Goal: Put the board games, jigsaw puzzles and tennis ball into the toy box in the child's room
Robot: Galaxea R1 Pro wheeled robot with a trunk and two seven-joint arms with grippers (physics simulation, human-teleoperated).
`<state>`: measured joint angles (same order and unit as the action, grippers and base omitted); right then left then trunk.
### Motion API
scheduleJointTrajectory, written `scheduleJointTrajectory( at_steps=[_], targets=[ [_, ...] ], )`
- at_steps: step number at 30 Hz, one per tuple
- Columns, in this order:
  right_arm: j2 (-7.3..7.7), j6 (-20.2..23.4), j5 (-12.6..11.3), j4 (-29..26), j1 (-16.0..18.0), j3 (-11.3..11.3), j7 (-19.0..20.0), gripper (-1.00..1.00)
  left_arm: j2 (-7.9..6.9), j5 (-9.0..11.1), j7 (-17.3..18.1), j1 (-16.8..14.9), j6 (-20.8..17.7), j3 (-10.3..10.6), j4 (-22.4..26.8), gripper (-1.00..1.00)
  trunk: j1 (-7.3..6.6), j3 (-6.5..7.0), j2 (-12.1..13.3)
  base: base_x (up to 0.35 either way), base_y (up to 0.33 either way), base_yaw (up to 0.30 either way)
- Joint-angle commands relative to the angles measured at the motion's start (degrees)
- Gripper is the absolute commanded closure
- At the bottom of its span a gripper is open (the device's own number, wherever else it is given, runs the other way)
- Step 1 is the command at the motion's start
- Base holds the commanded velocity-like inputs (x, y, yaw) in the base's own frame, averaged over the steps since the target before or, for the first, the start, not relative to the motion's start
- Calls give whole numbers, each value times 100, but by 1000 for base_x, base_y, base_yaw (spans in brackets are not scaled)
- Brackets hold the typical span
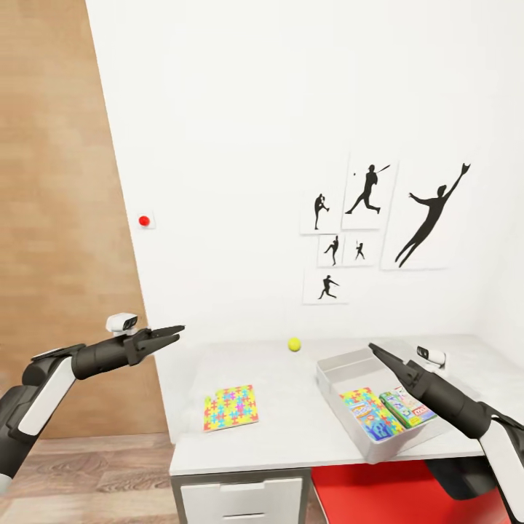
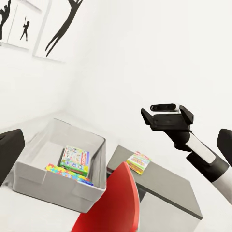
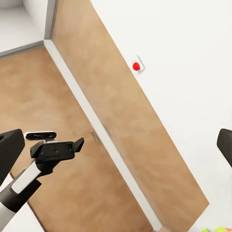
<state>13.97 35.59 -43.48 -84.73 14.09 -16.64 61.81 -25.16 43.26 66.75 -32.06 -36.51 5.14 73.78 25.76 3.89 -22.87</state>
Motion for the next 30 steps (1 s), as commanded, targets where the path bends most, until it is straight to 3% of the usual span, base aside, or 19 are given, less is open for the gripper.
scheduleJointTrajectory(
  at_steps=[1,14,30],
  targets=[
    [0,43,-29,0,0,1,-30,-100,-6,48,-4,-2,-52,13,-4,-100,2,-3,-5,0,223,0],
    [0,61,-29,0,-2,3,-160,-100,-14,42,-4,1,-49,-22,-4,-100,2,-3,-5,0,73,0],
    [0,77,-29,5,0,3,-169,-100,-24,39,13,4,-49,-57,-108,-100,2,-31,-5,0,265,0]
  ],
)
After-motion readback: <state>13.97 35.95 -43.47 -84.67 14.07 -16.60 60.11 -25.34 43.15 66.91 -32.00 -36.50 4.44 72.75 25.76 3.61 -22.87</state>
